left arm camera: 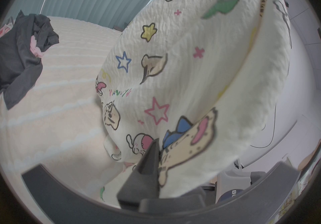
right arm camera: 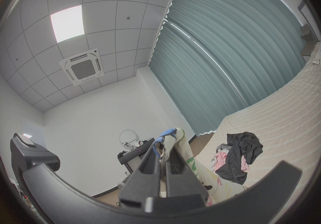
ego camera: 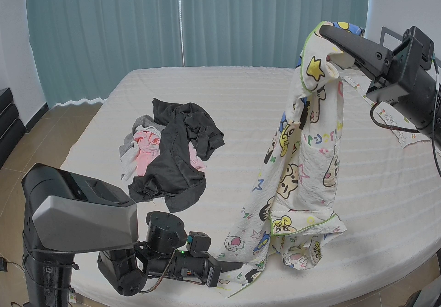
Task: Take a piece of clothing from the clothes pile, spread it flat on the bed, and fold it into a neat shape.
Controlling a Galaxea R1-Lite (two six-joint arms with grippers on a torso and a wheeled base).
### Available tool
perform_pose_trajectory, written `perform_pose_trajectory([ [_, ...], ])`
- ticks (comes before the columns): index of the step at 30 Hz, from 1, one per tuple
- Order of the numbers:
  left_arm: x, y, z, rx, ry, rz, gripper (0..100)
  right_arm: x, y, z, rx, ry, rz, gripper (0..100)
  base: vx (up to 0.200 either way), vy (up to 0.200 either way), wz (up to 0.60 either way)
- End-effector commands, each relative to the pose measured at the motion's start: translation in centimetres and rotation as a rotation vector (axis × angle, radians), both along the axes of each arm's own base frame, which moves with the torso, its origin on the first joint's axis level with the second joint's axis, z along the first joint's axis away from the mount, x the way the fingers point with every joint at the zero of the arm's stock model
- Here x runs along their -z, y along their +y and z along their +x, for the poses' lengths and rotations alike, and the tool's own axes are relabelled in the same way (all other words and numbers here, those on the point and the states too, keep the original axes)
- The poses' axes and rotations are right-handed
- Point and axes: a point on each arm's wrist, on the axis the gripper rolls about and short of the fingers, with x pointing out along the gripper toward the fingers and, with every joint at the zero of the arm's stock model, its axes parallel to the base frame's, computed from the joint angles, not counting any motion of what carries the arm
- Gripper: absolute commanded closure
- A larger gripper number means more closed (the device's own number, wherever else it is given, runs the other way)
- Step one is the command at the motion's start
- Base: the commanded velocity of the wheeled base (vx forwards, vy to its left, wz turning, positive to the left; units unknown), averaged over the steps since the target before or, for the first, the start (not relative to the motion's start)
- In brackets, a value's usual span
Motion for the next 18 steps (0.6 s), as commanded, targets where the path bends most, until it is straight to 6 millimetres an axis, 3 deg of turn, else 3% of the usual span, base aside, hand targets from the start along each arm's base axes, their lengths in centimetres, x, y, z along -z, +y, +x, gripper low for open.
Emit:
perform_pose_trajectory([
  [1,-0.1,2.4,-1.1,-0.046,0.019,0.019,100,0.2,-0.9,0.6,0.068,0.012,0.002,100,0.0,0.0,0.0],
  [6,-2.4,5.4,-0.6,-0.171,-0.079,-0.025,100,0.9,-2.7,1.4,0.156,0.033,-0.011,100,0.0,0.0,0.0],
  [10,-5.6,7.6,0.2,-0.334,-0.197,-0.059,100,2.4,-4.4,2.3,0.242,0.076,-0.04,100,0.0,0.0,0.0],
  [13,-7.1,8.3,0.4,-0.393,-0.246,-0.079,100,3.1,-5.1,2.7,0.275,0.097,-0.05,100,0.0,0.0,0.0],
  [14,-8.9,8.9,0.5,-0.467,-0.307,-0.096,100,3.9,-6.0,3.2,0.319,0.125,-0.063,100,0.0,0.0,0.0],
  [16,-9.6,9.1,0.6,-0.497,-0.332,-0.103,100,4.2,-6.3,3.4,0.336,0.134,-0.067,100,0.0,0.0,0.0],
  [17,-11.2,9.3,0.9,-0.596,-0.385,-0.095,100,5.0,-7.0,4.0,0.371,0.161,-0.081,100,0.0,0.0,0.0],
  [18,-11.6,9.3,1.0,-0.634,-0.391,-0.082,100,5.2,-7.2,4.1,0.381,0.17,-0.086,100,0.0,0.0,0.0],
])
